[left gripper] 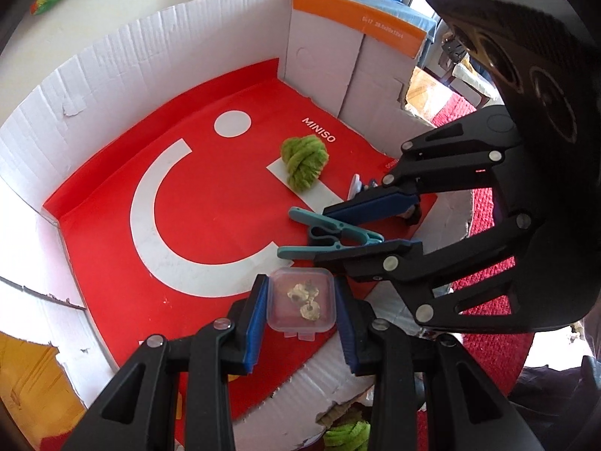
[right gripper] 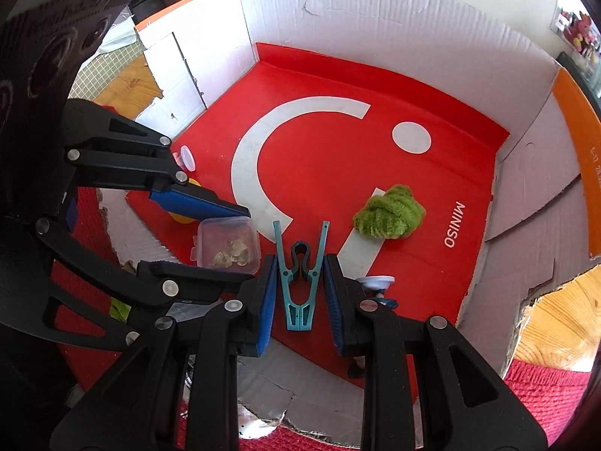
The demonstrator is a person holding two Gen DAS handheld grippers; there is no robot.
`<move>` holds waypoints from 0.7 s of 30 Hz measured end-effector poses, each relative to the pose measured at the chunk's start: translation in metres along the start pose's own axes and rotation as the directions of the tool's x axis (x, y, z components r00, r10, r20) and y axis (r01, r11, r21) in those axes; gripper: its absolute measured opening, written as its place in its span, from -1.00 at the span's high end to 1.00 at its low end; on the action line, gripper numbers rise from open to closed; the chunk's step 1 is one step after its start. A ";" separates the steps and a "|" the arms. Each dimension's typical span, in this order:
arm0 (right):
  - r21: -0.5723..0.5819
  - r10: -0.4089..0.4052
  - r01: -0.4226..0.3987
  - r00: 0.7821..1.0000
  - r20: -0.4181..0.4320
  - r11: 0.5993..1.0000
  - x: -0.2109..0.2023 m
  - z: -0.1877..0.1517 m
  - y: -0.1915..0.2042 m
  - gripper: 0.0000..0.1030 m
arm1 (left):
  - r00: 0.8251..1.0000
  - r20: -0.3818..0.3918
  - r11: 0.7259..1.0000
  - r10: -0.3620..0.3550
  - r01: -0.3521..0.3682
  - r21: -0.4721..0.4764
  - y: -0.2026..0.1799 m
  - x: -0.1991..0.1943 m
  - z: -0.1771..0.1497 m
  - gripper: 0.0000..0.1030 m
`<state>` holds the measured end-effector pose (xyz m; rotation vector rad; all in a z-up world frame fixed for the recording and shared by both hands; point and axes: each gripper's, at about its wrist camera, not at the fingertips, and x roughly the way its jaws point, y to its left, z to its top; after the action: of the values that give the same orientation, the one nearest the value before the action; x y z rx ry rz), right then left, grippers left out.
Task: Organize objects
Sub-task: 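Carry the clear container and teal clothespin with both tools into the box, then open the left tool to drop the container while the right tool releases the clothespin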
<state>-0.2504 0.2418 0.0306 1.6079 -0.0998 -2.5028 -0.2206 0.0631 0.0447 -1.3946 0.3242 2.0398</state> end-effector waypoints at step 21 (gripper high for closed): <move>0.019 0.030 -0.030 0.999 -0.021 0.999 -0.007 0.005 -0.006 0.54 | 0.999 -0.032 0.998 0.020 -0.018 0.057 -0.005 0.000 -0.003 0.31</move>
<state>-0.2530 0.2487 0.0387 1.6271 -0.1444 -2.4694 -0.2158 0.0653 0.0441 -1.3963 0.4078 2.0093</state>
